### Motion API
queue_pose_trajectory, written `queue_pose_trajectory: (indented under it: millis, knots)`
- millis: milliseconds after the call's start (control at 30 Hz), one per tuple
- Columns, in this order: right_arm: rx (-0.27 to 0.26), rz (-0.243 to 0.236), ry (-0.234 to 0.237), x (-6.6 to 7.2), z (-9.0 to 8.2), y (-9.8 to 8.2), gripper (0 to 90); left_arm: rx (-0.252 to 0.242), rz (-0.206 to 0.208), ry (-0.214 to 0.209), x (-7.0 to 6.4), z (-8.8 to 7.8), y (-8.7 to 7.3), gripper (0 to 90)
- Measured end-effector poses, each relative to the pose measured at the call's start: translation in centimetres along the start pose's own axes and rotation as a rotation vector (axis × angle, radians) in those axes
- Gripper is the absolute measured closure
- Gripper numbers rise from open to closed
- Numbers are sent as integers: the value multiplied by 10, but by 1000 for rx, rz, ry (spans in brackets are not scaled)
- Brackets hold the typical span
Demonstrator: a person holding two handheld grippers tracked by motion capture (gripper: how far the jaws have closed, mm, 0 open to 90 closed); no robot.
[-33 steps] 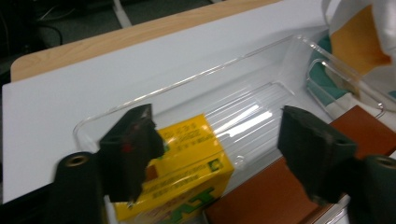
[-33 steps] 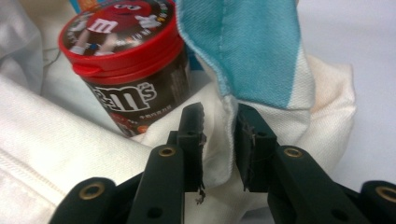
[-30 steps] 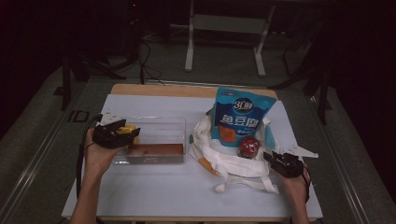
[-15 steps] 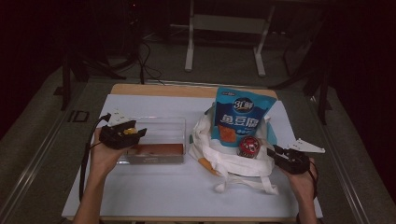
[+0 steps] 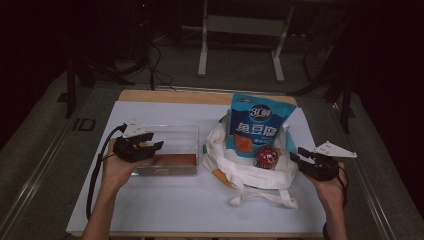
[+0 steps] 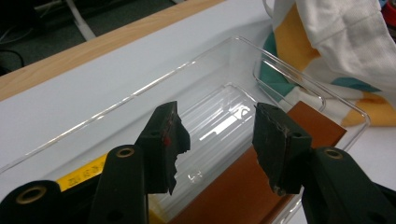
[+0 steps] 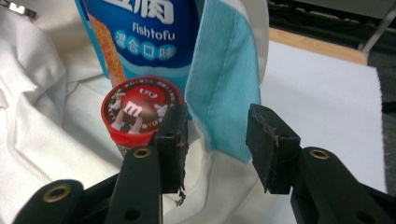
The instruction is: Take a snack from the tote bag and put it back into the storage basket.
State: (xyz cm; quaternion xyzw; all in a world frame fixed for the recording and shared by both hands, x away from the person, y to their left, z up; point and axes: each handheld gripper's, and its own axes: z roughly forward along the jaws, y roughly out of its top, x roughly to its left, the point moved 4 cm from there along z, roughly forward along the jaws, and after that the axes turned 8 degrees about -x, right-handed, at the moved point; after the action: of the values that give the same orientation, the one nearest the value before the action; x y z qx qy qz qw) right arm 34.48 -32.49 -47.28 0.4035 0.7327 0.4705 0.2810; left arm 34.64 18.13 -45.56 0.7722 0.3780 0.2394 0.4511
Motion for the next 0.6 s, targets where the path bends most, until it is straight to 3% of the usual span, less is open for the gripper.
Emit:
queue_pose_trajectory:
  millis: [300, 600]
  knots:
    - [-29, -19, 40, 5, 2, 20, 609, 0, 13, -24, -8, 1, 0, 515]
    - [-23, -52, 70, 14, 8, 32, 638, -6, 38, -56, -20, 3, 0, 515]
